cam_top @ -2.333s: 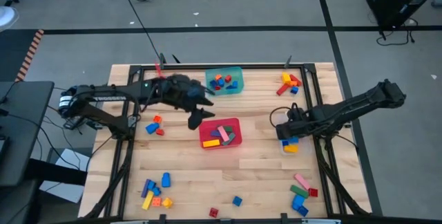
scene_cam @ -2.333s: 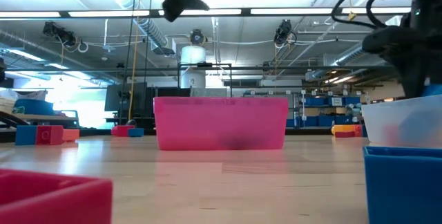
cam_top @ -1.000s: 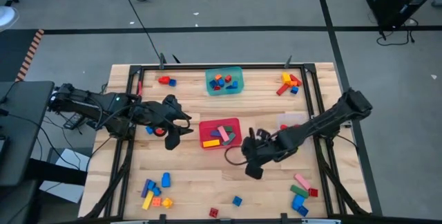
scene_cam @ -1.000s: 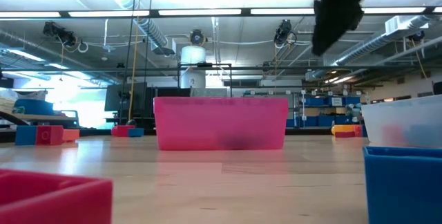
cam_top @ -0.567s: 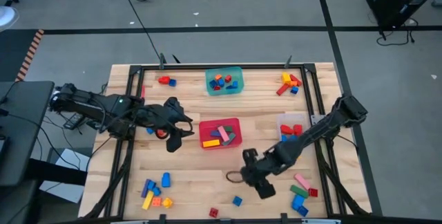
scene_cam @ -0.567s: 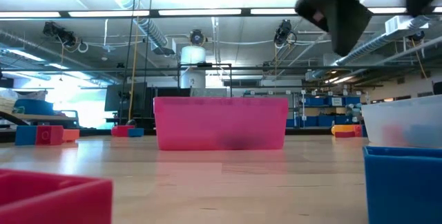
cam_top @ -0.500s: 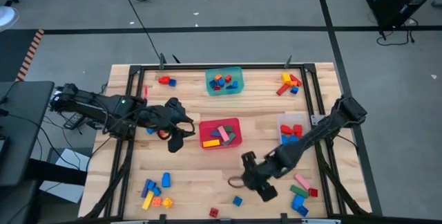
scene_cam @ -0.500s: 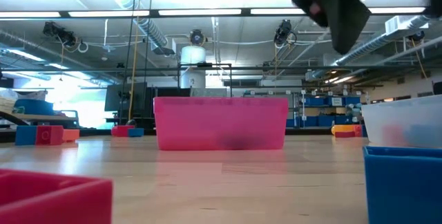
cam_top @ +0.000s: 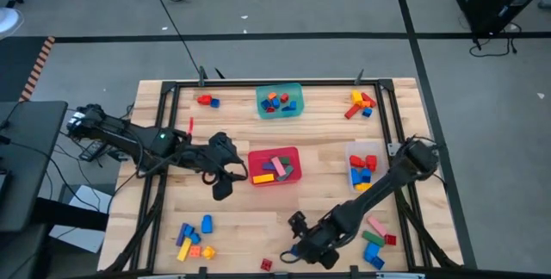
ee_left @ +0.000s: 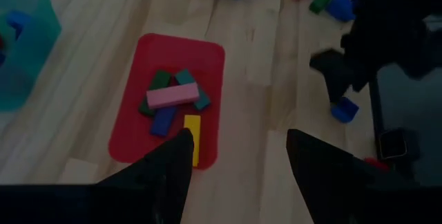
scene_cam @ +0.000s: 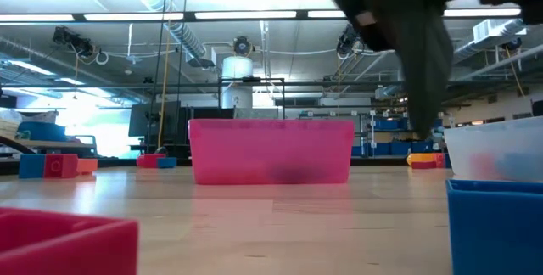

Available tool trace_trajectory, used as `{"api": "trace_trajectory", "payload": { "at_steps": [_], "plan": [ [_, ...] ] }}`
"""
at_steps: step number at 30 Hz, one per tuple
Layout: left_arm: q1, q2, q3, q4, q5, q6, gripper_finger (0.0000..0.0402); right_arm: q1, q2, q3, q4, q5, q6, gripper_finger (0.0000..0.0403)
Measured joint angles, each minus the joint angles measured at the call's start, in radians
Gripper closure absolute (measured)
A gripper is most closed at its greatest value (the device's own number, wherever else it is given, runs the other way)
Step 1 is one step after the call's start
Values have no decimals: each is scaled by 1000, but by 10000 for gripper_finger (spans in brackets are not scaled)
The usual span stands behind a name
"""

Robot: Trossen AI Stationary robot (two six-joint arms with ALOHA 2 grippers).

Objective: Sort blocks by size
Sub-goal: Put the blue 4 stud game piece into the blue bin

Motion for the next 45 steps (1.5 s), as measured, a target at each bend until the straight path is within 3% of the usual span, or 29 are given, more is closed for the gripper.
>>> {"api": "trace_trajectory", "payload": {
  "at_steps": [6,16,20,25,28,38,45],
  "plan": [
    [-13,0,0,-1,0,-20,161,0,88,78,-21,-44,-16,105],
    [-21,0,0,-6,0,-19,161,3,127,80,-4,-65,-12,147],
    [-21,0,0,-12,-1,-10,161,2,127,80,-3,-64,-5,176],
    [-21,0,0,4,-6,-20,161,-9,128,80,5,-69,47,242],
    [-21,0,0,26,-6,-18,161,-23,126,80,5,-61,81,250],
    [-19,0,0,35,-6,32,161,-133,-15,77,-240,120,392,250],
    [-46,-98,0,77,-31,247,161,-273,-177,77,-256,226,556,250]
  ]
}}
